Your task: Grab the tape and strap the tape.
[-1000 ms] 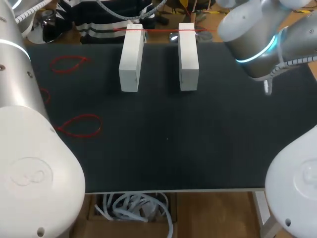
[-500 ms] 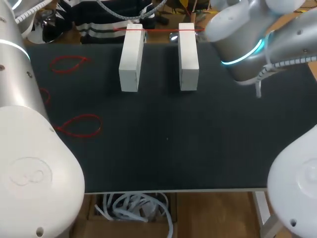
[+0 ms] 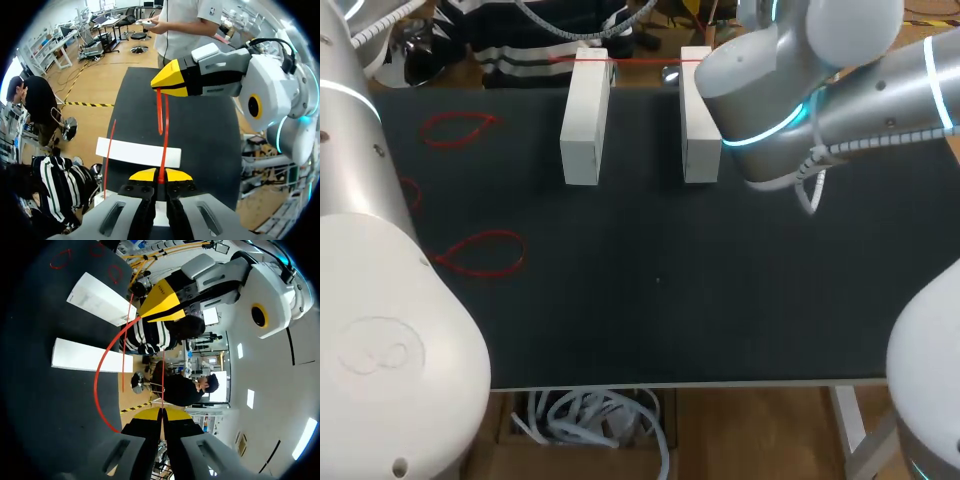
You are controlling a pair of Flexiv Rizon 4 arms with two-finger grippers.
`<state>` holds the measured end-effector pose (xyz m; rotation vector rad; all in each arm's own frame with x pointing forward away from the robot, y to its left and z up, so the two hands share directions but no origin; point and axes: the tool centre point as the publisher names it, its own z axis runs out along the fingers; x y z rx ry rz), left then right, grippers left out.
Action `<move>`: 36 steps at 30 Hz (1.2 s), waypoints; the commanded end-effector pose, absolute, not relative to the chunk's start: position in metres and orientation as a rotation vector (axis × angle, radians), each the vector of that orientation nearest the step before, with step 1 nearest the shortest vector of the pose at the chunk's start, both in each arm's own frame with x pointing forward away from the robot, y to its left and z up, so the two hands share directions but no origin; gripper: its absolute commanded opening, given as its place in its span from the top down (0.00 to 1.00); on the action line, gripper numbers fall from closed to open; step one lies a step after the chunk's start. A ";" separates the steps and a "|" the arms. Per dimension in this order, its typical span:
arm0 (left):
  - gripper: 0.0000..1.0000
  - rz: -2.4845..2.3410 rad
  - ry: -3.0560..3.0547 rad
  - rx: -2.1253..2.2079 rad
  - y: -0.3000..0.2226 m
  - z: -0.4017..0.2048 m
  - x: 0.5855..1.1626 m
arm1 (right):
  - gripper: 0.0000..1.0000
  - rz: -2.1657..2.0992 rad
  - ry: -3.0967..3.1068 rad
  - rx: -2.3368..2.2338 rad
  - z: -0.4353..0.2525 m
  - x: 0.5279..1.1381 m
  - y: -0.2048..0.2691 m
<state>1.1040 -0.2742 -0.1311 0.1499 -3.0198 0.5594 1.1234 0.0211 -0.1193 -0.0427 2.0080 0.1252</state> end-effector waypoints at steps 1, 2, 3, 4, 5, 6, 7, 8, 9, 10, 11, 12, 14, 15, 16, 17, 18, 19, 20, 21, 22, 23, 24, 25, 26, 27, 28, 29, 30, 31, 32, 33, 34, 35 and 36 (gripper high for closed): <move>1.00 0.549 -3.018 0.151 -0.275 -0.129 1.105 | 1.00 0.096 1.999 -0.030 -0.121 1.127 0.030; 1.00 0.549 -3.018 0.151 -0.275 -0.129 1.105 | 1.00 0.100 1.997 -0.038 -0.120 1.127 0.032; 1.00 0.549 -3.018 0.151 -0.275 -0.129 1.105 | 1.00 0.105 1.997 -0.045 -0.120 1.127 0.035; 1.00 0.549 -3.018 0.151 -0.275 -0.129 1.105 | 1.00 0.106 1.997 -0.049 -0.120 1.126 0.036; 1.00 0.549 -3.018 0.151 -0.275 -0.129 1.105 | 1.00 0.107 1.997 -0.051 -0.120 1.126 0.037; 1.00 0.549 -3.018 0.151 -0.275 -0.129 1.105 | 1.00 0.107 1.996 -0.054 -0.120 1.126 0.038; 1.00 0.549 -3.018 0.151 -0.275 -0.129 1.105 | 1.00 0.106 1.995 -0.055 -0.120 1.125 0.038; 1.00 0.549 -3.018 0.151 -0.275 -0.129 1.105 | 1.00 0.103 1.994 -0.058 -0.120 1.125 0.039; 1.00 0.549 -3.018 0.151 -0.275 -0.129 1.105 | 1.00 0.097 1.987 -0.062 -0.120 1.125 0.039; 1.00 0.549 -3.018 0.151 -0.275 -0.129 1.105 | 1.00 0.093 1.985 -0.063 -0.120 1.125 0.040; 1.00 0.549 -3.018 0.151 -0.275 -0.129 1.105 | 1.00 0.081 1.982 -0.055 -0.119 1.125 0.041; 1.00 0.549 -3.018 0.151 -0.275 -0.129 1.105 | 1.00 0.077 1.975 -0.051 -0.116 1.126 0.040; 1.00 0.549 -3.018 0.151 -0.275 -0.129 1.105 | 1.00 0.071 1.956 -0.079 -0.113 1.126 0.042; 1.00 0.549 -3.018 0.151 -0.275 -0.129 1.105 | 1.00 0.073 1.947 -0.094 -0.112 1.125 0.043; 1.00 0.549 -3.018 0.151 -0.275 -0.129 1.105 | 1.00 0.064 1.939 -0.105 -0.112 1.125 0.044; 1.00 0.549 -3.018 0.151 -0.275 -0.129 1.105 | 1.00 0.061 1.936 -0.107 -0.112 1.125 0.044; 1.00 0.549 -3.018 0.151 -0.275 -0.129 1.105 | 1.00 0.061 1.936 -0.099 -0.112 1.125 0.044; 1.00 0.549 -3.018 0.151 -0.275 -0.129 1.105 | 1.00 0.061 1.937 -0.097 -0.112 1.125 0.044; 1.00 0.549 -3.018 0.151 -0.275 -0.129 1.105 | 1.00 0.057 1.937 -0.095 -0.113 1.125 0.044; 1.00 0.549 -3.018 0.151 -0.275 -0.129 1.105 | 1.00 0.055 1.937 -0.094 -0.114 1.125 0.044; 1.00 0.549 -3.018 0.151 -0.275 -0.129 1.105 | 1.00 0.053 1.939 -0.094 -0.114 1.125 0.044; 1.00 0.549 -3.018 0.151 -0.275 -0.129 1.105 | 1.00 0.051 1.940 -0.094 -0.116 1.125 0.044; 1.00 0.549 -3.018 0.151 -0.275 -0.129 1.105 | 1.00 0.051 1.940 -0.094 -0.117 1.125 0.045; 1.00 0.549 -3.018 0.151 -0.275 -0.129 1.105 | 1.00 0.051 1.941 -0.098 -0.117 1.125 0.047; 1.00 0.549 -3.018 0.151 -0.275 -0.129 1.105 | 1.00 0.051 1.939 -0.112 -0.117 1.124 0.050; 1.00 0.549 -3.018 0.151 -0.275 -0.129 1.105 | 1.00 0.051 1.937 -0.120 -0.118 1.124 0.052; 1.00 0.549 -3.018 0.151 -0.275 -0.129 1.105 | 1.00 0.052 1.936 -0.122 -0.118 1.124 0.053; 1.00 0.549 -3.018 0.151 -0.275 -0.129 1.105 | 1.00 0.053 1.936 -0.123 -0.118 1.124 0.054; 1.00 0.549 -3.018 0.151 -0.275 -0.129 1.105 | 1.00 0.054 1.936 -0.123 -0.117 1.124 0.056; 1.00 0.549 -3.018 0.151 -0.275 -0.129 1.105 | 1.00 0.056 1.935 -0.125 -0.117 1.124 0.057; 1.00 0.549 -3.018 0.151 -0.275 -0.129 1.105 | 1.00 0.057 1.934 -0.132 -0.117 1.125 0.058; 1.00 0.549 -3.018 0.151 -0.275 -0.129 1.105 | 1.00 0.056 1.932 -0.136 -0.117 1.125 0.059; 1.00 0.549 -3.018 0.151 -0.275 -0.129 1.105 | 1.00 0.056 1.932 -0.138 -0.117 1.124 0.059; 1.00 0.549 -3.018 0.151 -0.275 -0.129 1.105 | 1.00 0.057 1.932 -0.140 -0.117 1.124 0.060; 1.00 0.549 -3.018 0.151 -0.275 -0.129 1.105 | 1.00 0.057 1.932 -0.141 -0.117 1.124 0.060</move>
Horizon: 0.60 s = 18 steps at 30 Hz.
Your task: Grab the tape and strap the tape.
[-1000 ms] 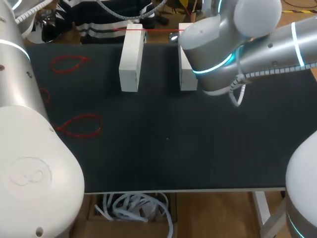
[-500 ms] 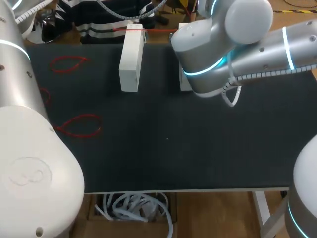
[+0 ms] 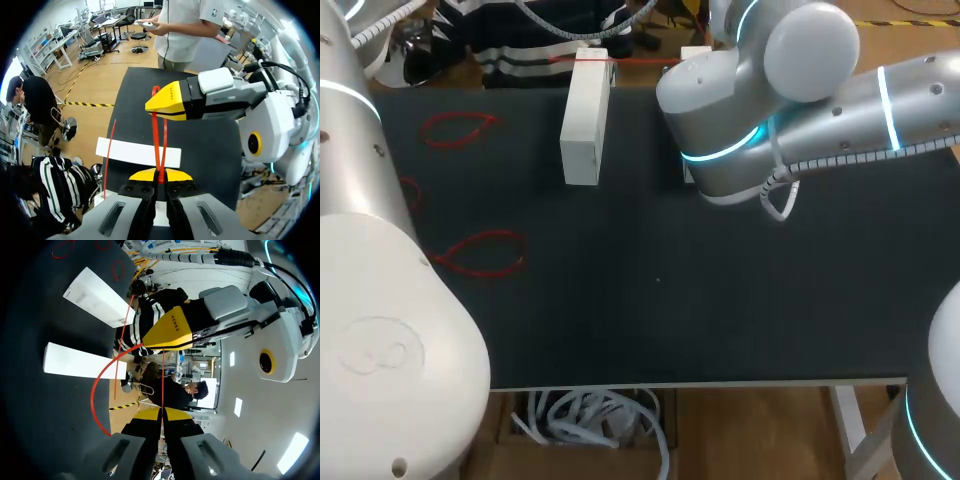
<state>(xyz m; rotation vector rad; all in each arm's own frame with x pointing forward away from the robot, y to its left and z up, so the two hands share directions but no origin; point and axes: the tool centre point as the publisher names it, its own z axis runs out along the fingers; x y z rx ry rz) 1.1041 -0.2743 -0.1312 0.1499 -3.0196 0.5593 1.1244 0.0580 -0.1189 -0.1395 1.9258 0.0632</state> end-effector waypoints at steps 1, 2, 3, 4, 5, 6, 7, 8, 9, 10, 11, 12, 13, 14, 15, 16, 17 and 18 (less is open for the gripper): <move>1.00 0.549 -3.018 0.151 -0.275 -0.129 1.105 | 1.00 0.057 1.933 -0.143 -0.118 1.124 0.060; 1.00 0.549 -3.018 0.151 -0.275 -0.129 1.105 | 1.00 0.057 1.934 -0.144 -0.118 1.124 0.061; 1.00 0.549 -3.018 0.151 -0.275 -0.129 1.105 | 1.00 0.057 1.935 -0.146 -0.118 1.123 0.061; 1.00 0.549 -3.018 0.151 -0.275 -0.129 1.105 | 1.00 0.057 1.936 -0.147 -0.118 1.123 0.061; 1.00 0.549 -3.018 0.151 -0.275 -0.129 1.105 | 1.00 0.058 1.938 -0.147 -0.118 1.123 0.061; 1.00 0.549 -3.018 0.151 -0.275 -0.129 1.105 | 1.00 0.058 1.938 -0.146 -0.118 1.123 0.061; 1.00 0.549 -3.018 0.151 -0.275 -0.129 1.105 | 1.00 0.058 1.940 -0.141 -0.119 1.123 0.061; 1.00 0.549 -3.018 0.151 -0.275 -0.129 1.105 | 1.00 0.057 1.940 -0.140 -0.119 1.123 0.061; 1.00 0.549 -3.018 0.151 -0.275 -0.129 1.105 | 1.00 0.057 1.940 -0.139 -0.119 1.123 0.062; 1.00 0.549 -3.018 0.151 -0.275 -0.129 1.105 | 1.00 0.058 1.941 -0.138 -0.119 1.124 0.062; 1.00 0.549 -3.018 0.151 -0.275 -0.129 1.105 | 1.00 0.060 1.942 -0.140 -0.119 1.124 0.062; 1.00 0.549 -3.018 0.151 -0.275 -0.129 1.105 | 1.00 0.060 1.942 -0.142 -0.119 1.124 0.062; 1.00 0.549 -3.018 0.151 -0.275 -0.129 1.105 | 1.00 0.060 1.941 -0.144 -0.119 1.124 0.062; 1.00 0.549 -3.018 0.151 -0.275 -0.129 1.105 | 1.00 0.059 1.940 -0.144 -0.118 1.124 0.062; 1.00 0.549 -3.018 0.151 -0.275 -0.129 1.105 | 1.00 0.058 1.940 -0.143 -0.118 1.124 0.062; 1.00 0.549 -3.018 0.151 -0.275 -0.129 1.105 | 1.00 0.056 1.939 -0.143 -0.118 1.124 0.062; 1.00 0.549 -3.018 0.151 -0.275 -0.129 1.105 | 1.00 0.053 1.939 -0.142 -0.118 1.124 0.061; 1.00 0.549 -3.018 0.151 -0.275 -0.129 1.105 | 1.00 0.050 1.942 -0.140 -0.118 1.124 0.060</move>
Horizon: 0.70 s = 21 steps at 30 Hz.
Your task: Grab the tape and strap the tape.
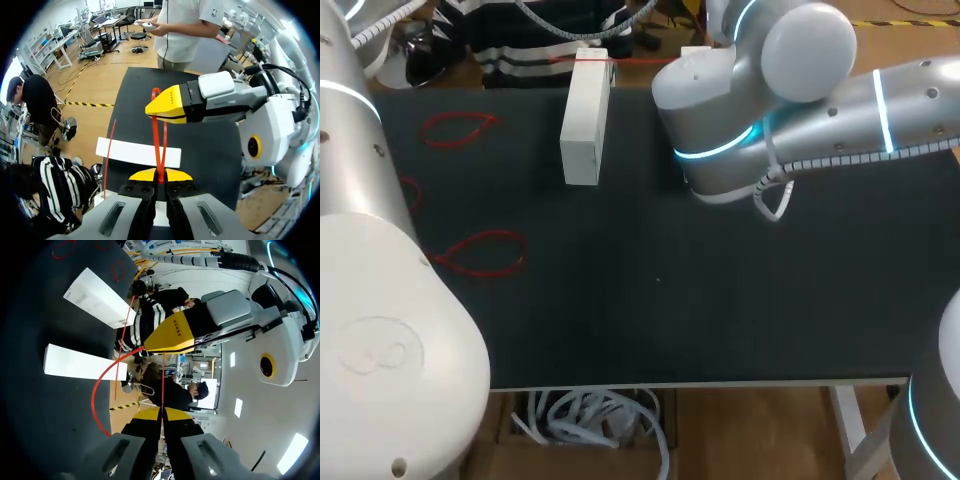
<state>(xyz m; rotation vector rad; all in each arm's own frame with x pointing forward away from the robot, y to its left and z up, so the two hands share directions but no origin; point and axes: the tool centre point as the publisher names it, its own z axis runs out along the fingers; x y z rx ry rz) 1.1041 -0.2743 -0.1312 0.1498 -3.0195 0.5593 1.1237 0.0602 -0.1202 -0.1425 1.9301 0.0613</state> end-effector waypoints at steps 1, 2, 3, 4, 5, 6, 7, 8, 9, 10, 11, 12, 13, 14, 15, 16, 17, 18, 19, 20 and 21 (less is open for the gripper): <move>1.00 0.549 -3.018 0.151 -0.275 -0.129 1.105 | 1.00 0.050 1.947 -0.140 -0.119 1.124 0.060; 1.00 0.549 -3.018 0.151 -0.275 -0.129 1.105 | 1.00 0.049 1.948 -0.140 -0.119 1.124 0.060; 1.00 0.549 -3.018 0.151 -0.275 -0.129 1.105 | 1.00 0.048 1.949 -0.141 -0.119 1.124 0.060; 1.00 0.549 -3.018 0.151 -0.275 -0.129 1.105 | 1.00 0.049 1.949 -0.142 -0.119 1.124 0.061; 1.00 0.549 -3.018 0.151 -0.275 -0.129 1.105 | 1.00 0.049 1.948 -0.144 -0.118 1.123 0.061; 1.00 0.549 -3.018 0.151 -0.275 -0.129 1.105 | 1.00 0.049 1.947 -0.146 -0.118 1.123 0.062; 1.00 0.549 -3.018 0.151 -0.275 -0.129 1.105 | 1.00 0.049 1.946 -0.147 -0.118 1.123 0.062; 1.00 0.549 -3.018 0.151 -0.275 -0.129 1.105 | 1.00 0.049 1.945 -0.147 -0.118 1.123 0.062; 1.00 0.549 -3.018 0.151 -0.275 -0.129 1.105 | 1.00 0.048 1.945 -0.147 -0.118 1.123 0.062; 1.00 0.549 -3.018 0.151 -0.275 -0.129 1.105 | 1.00 0.047 1.945 -0.147 -0.118 1.123 0.062; 1.00 0.549 -3.018 0.151 -0.275 -0.129 1.105 | 1.00 0.047 1.945 -0.146 -0.118 1.123 0.063; 1.00 0.549 -3.018 0.151 -0.275 -0.129 1.105 | 1.00 0.046 1.946 -0.147 -0.118 1.123 0.063; 1.00 0.549 -3.018 0.151 -0.275 -0.129 1.105 | 1.00 0.046 1.946 -0.147 -0.118 1.123 0.063; 1.00 0.549 -3.018 0.151 -0.275 -0.129 1.105 | 1.00 0.046 1.946 -0.148 -0.119 1.122 0.064; 1.00 0.549 -3.018 0.151 -0.275 -0.129 1.105 | 1.00 0.046 1.946 -0.149 -0.119 1.122 0.064; 1.00 0.549 -3.018 0.151 -0.275 -0.129 1.105 | 1.00 0.047 1.946 -0.149 -0.118 1.122 0.065; 1.00 0.549 -3.018 0.151 -0.275 -0.129 1.105 | 1.00 0.047 1.946 -0.150 -0.118 1.121 0.065; 1.00 0.549 -3.018 0.151 -0.275 -0.129 1.105 | 1.00 0.047 1.946 -0.150 -0.118 1.121 0.065; 1.00 0.549 -3.018 0.151 -0.275 -0.129 1.105 | 1.00 0.046 1.946 -0.150 -0.118 1.121 0.065; 1.00 0.549 -3.018 0.151 -0.275 -0.129 1.105 | 1.00 0.047 1.945 -0.150 -0.118 1.121 0.066; 1.00 0.549 -3.018 0.151 -0.275 -0.129 1.105 | 1.00 0.046 1.945 -0.150 -0.118 1.120 0.067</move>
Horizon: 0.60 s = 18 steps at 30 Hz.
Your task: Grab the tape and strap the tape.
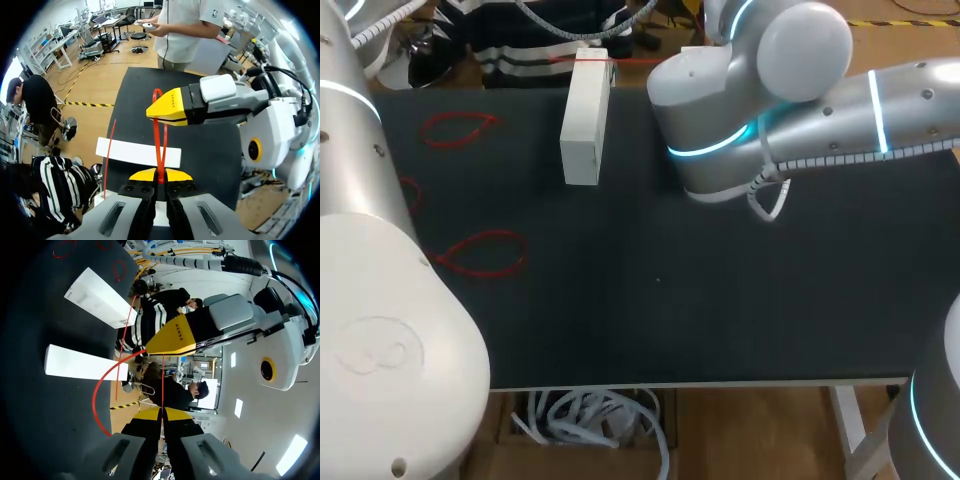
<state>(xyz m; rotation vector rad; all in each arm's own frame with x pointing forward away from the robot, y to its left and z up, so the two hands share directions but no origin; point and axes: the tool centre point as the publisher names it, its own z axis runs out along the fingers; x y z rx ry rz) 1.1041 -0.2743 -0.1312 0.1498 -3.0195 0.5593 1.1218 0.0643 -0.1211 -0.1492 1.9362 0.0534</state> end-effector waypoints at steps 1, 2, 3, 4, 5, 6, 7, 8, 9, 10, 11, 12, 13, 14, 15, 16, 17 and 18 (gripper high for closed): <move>1.00 0.549 -3.018 0.151 -0.275 -0.129 1.105 | 1.00 0.046 1.944 -0.150 -0.118 1.120 0.068; 1.00 0.549 -3.018 0.151 -0.275 -0.129 1.105 | 1.00 0.047 1.944 -0.150 -0.118 1.120 0.068; 1.00 0.549 -3.018 0.151 -0.275 -0.129 1.105 | 1.00 0.047 1.944 -0.150 -0.118 1.120 0.068; 1.00 0.549 -3.018 0.151 -0.275 -0.129 1.105 | 1.00 0.046 1.944 -0.151 -0.118 1.120 0.068; 1.00 0.549 -3.018 0.151 -0.275 -0.129 1.105 | 1.00 0.045 1.945 -0.151 -0.118 1.120 0.068; 1.00 0.549 -3.018 0.151 -0.275 -0.129 1.105 | 1.00 0.044 1.945 -0.152 -0.118 1.120 0.068; 1.00 0.549 -3.018 0.151 -0.275 -0.129 1.105 | 1.00 0.044 1.946 -0.153 -0.118 1.120 0.068; 1.00 0.549 -3.018 0.151 -0.275 -0.129 1.105 | 1.00 0.043 1.947 -0.154 -0.118 1.120 0.068; 1.00 0.549 -3.018 0.151 -0.275 -0.129 1.105 | 1.00 0.042 1.947 -0.154 -0.118 1.120 0.068; 1.00 0.549 -3.018 0.151 -0.275 -0.129 1.105 | 1.00 0.041 1.947 -0.154 -0.118 1.120 0.068; 1.00 0.549 -3.018 0.151 -0.275 -0.129 1.105 | 1.00 0.040 1.947 -0.154 -0.118 1.120 0.069; 1.00 0.549 -3.018 0.151 -0.275 -0.129 1.105 | 1.00 0.038 1.947 -0.155 -0.118 1.120 0.069; 1.00 0.549 -3.018 0.151 -0.275 -0.129 1.105 | 1.00 0.037 1.946 -0.157 -0.118 1.120 0.069; 1.00 0.549 -3.018 0.151 -0.275 -0.129 1.105 | 1.00 0.036 1.946 -0.160 -0.118 1.120 0.069; 1.00 0.549 -3.018 0.151 -0.275 -0.129 1.105 | 1.00 0.030 1.944 -0.164 -0.118 1.121 0.069; 1.00 0.549 -3.018 0.151 -0.275 -0.129 1.105 | 1.00 0.028 1.944 -0.165 -0.118 1.121 0.069; 1.00 0.549 -3.018 0.151 -0.275 -0.129 1.105 | 1.00 0.027 1.943 -0.165 -0.118 1.121 0.069; 1.00 0.549 -3.018 0.151 -0.275 -0.129 1.105 | 1.00 0.025 1.942 -0.165 -0.118 1.121 0.069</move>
